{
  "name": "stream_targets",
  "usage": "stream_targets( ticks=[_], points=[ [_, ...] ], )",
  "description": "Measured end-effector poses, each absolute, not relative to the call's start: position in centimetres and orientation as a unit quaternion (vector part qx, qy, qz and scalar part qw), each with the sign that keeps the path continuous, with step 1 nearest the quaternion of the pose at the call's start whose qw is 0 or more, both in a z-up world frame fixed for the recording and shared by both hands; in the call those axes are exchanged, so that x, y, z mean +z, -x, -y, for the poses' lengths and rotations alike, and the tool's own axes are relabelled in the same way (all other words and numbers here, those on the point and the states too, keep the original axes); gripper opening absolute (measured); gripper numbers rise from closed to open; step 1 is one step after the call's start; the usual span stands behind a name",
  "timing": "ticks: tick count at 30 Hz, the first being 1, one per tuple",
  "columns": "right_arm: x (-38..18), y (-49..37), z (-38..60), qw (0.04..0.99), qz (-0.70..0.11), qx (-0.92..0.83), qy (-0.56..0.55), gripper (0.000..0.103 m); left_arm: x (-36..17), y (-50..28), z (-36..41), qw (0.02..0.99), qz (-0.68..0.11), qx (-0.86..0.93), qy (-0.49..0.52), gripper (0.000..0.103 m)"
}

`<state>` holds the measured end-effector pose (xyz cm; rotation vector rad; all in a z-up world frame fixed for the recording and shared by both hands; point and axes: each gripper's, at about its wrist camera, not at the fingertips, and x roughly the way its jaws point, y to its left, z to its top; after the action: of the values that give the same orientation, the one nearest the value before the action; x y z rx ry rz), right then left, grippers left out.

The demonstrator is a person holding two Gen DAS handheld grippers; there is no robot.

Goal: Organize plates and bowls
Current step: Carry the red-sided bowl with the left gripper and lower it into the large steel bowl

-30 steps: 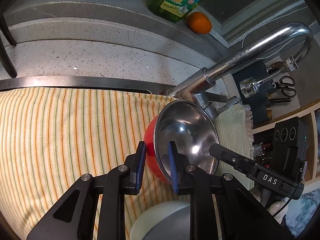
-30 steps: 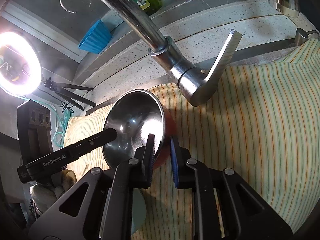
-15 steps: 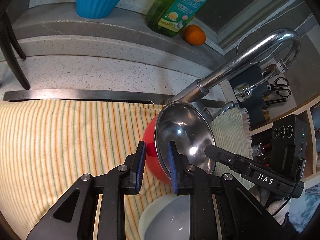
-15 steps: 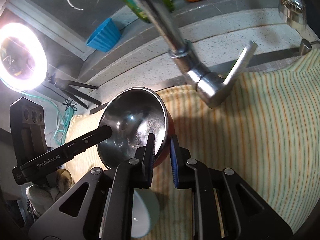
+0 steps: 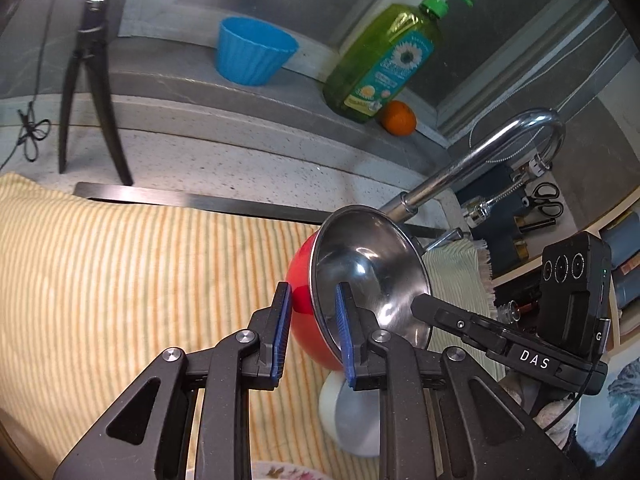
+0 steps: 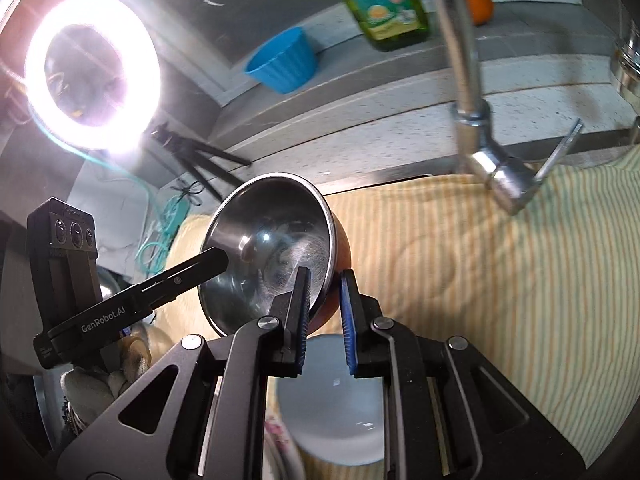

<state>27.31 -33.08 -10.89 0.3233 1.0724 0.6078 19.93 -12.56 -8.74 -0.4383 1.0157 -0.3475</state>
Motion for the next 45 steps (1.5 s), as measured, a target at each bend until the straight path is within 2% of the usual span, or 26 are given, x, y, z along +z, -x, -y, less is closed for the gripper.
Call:
stream_targets(
  ticks=[27, 45],
  points=[
    [-7.9, -17.7, 19.3, 0.775, -0.490, 0.391, -0.086, 0.015, -5.7, -7.0, -0.1, 0.866, -0.427, -0.081, 0.247, 0.019],
    [-9.4, -13.3, 7.9, 0.725, -0.509, 0.464, -0.011, 0.015, -7.6, -0.6, -8.7, 0.855, -0.427, 0.008, 0.294, 0.019]
  ],
)
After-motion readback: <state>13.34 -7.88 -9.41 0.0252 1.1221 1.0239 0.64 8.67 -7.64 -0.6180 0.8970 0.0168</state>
